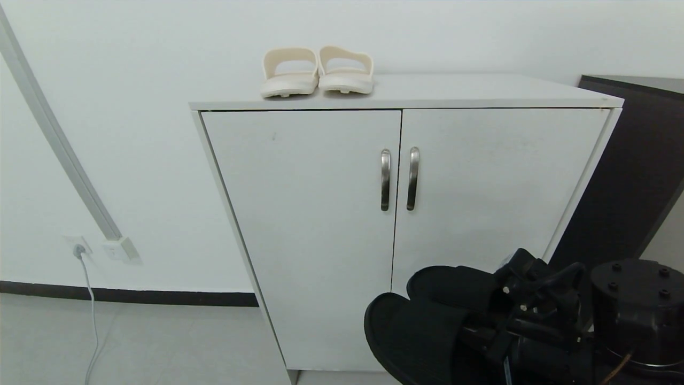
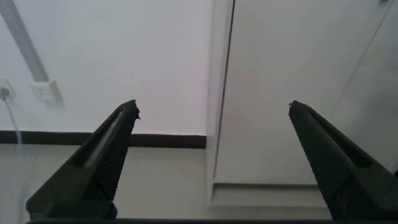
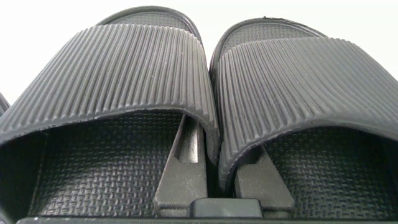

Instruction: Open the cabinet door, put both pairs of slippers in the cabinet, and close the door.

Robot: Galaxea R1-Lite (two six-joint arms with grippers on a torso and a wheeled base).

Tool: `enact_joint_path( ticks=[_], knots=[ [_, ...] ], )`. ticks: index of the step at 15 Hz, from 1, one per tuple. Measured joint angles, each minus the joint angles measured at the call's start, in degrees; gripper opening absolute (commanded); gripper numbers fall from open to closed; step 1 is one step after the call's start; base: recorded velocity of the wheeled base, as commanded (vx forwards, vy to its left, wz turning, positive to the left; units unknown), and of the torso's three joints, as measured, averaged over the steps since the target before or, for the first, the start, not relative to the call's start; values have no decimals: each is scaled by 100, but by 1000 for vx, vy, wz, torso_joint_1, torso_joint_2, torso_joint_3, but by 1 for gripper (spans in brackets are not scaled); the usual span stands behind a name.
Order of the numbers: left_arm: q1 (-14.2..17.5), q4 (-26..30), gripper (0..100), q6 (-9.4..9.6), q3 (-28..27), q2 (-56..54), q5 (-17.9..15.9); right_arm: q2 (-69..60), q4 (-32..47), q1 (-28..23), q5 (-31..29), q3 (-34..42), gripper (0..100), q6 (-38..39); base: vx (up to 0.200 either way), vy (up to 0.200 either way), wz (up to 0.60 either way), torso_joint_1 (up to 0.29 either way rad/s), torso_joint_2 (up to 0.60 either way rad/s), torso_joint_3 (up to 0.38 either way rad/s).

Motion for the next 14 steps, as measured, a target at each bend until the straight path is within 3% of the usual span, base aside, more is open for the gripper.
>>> enact_joint_path(
  ticks=[2,4,10,14],
  knots=[
    [-30,51,100,-300,-561,343,-338,0,5,5,2,6,0,0,0,0,0,0,0,0],
    [-91,-150,100,-396,-797,965,-902,2,9,11,11,28,0,-2,0,0,0,0,0,0],
    [-265,-1913,100,-443,-1001,3113,-1792,77,0,41,32,107,0,-262,0,0,0,0,0,0],
    [-986,-2266,100,-443,-1313,4150,-1907,91,0,55,33,113,0,-272,0,0,0,0,0,0]
  ],
)
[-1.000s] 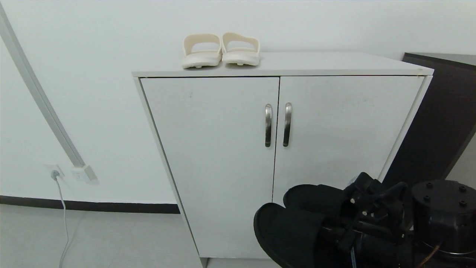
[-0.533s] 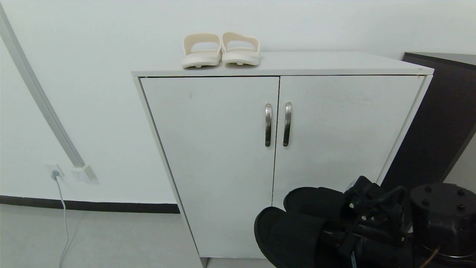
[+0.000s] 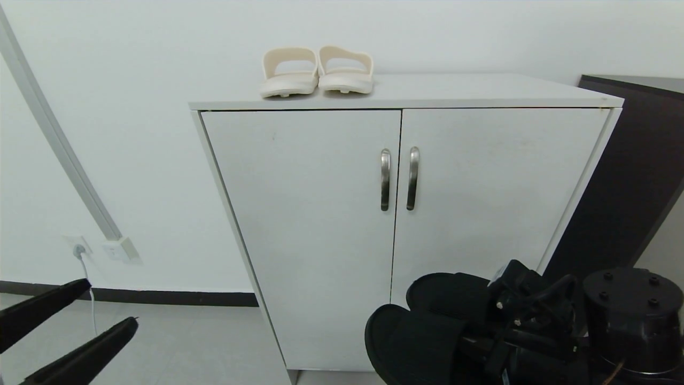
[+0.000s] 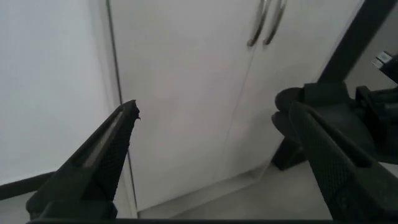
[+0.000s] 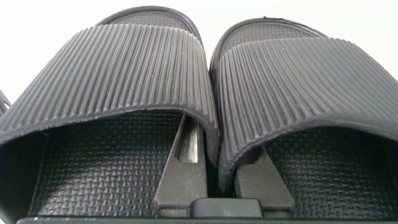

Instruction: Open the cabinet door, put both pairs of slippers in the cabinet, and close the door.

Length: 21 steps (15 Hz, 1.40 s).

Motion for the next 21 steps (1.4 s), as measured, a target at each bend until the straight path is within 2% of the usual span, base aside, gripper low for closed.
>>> enact_joint_path(
  ticks=[3,6,8,11,15,18,21],
  knots=[
    [-513,-41,100,-2,-280,506,-2,7,0,30,-9,0,0,0,0,0,0,0,0,0],
    [-1136,-539,100,-41,-667,1104,38,50,-2,45,-20,-17,0,-4,0,0,0,0,0,0],
    [-1512,-686,100,-116,-992,1504,187,72,0,45,-17,-28,0,7,0,0,0,0,0,0],
    [-2027,-722,100,-158,-1664,2276,418,83,0,45,-17,-50,0,2,0,0,0,0,0,0],
    [-2733,-739,100,-165,-2826,3539,455,134,-5,52,2,-48,0,2,0,0,0,0,0,0],
    [-3083,-719,100,-211,-3768,4418,205,232,-16,52,10,-27,0,0,0,0,0,0,0,0],
    [-3217,-666,100,-663,-4631,5077,-406,311,-16,63,22,-11,0,0,0,0,0,0,0,0]
  ],
)
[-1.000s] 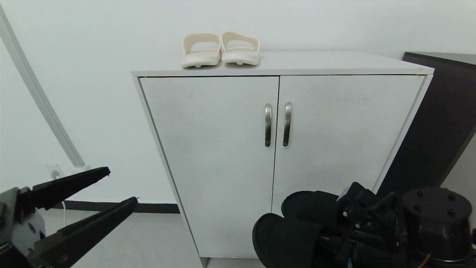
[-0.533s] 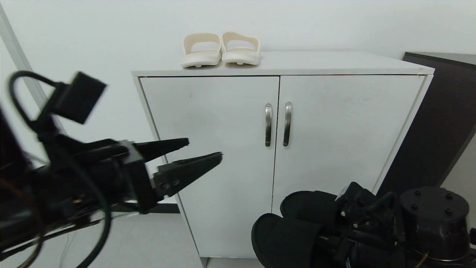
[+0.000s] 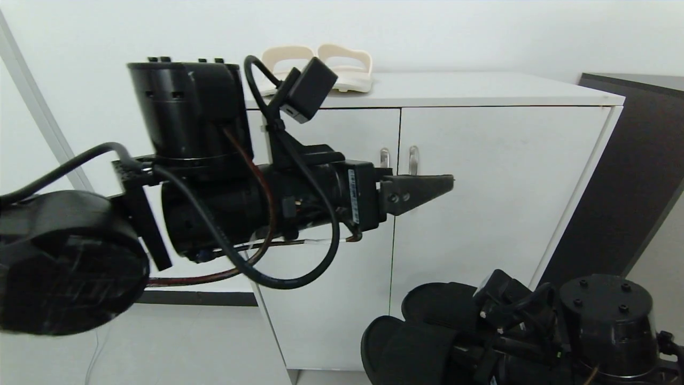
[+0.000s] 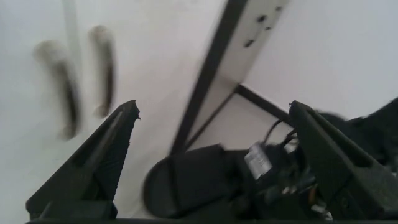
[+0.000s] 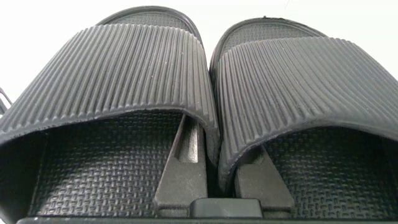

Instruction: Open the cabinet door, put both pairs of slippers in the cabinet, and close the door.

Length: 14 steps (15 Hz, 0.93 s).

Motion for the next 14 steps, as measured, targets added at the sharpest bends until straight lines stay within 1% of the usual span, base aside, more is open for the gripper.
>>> enact_joint_path(
  ticks=[2,3,4,6,10,13,14],
  knots=[
    [38,0,100,-288,-341,284,-577,37,-1,15,2,-6,0,0,0,0,0,0,0,0],
    [68,4,100,-424,-440,380,-757,45,-6,22,5,-17,0,0,0,0,0,0,0,0],
    [85,-2,100,-508,-529,485,-840,52,-4,30,11,-17,0,0,0,0,0,0,0,0],
    [107,-2,100,-530,-639,663,-755,61,-1,41,13,-17,0,0,0,0,0,0,0,0],
    [110,52,100,-523,-945,931,-328,72,0,41,13,-17,0,0,0,0,0,0,0,0],
    [110,146,100,-492,-1017,992,56,72,-4,41,13,-17,0,0,0,0,0,0,0,0],
    [110,157,100,-486,-1019,1000,138,72,-1,41,13,-17,0,0,0,0,0,0,0,0]
  ],
)
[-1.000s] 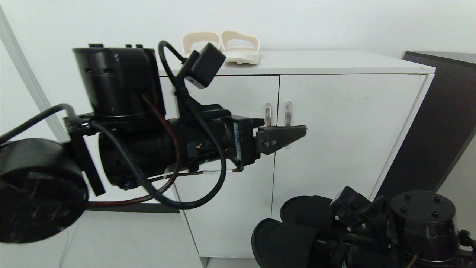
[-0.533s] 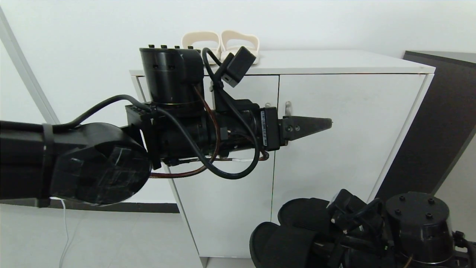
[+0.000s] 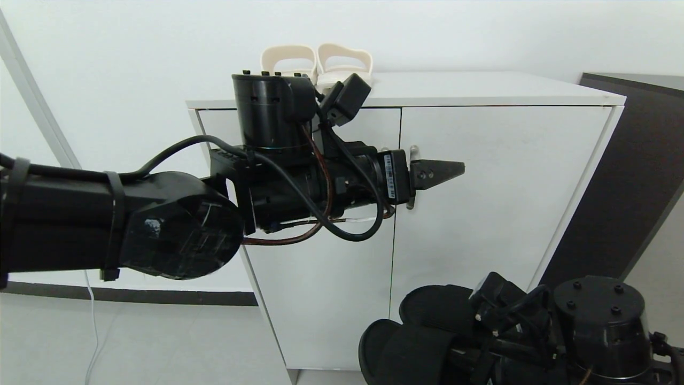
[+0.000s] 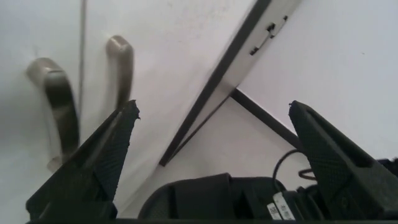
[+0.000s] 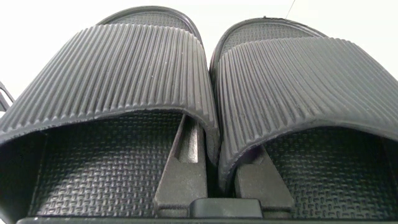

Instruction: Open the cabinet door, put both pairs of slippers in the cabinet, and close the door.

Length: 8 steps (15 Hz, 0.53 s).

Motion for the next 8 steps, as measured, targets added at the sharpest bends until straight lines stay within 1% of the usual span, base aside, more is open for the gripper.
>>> enact_joint_path(
  ticks=[2,8],
  knots=[
    [0,11,100,7,0,17,150,0,0,0,-4,0,0,0,0,0,0,0,0,0],
    [94,16,100,13,-11,254,377,-5,0,0,-46,17,0,-4,0,0,0,0,0,0]
  ],
)
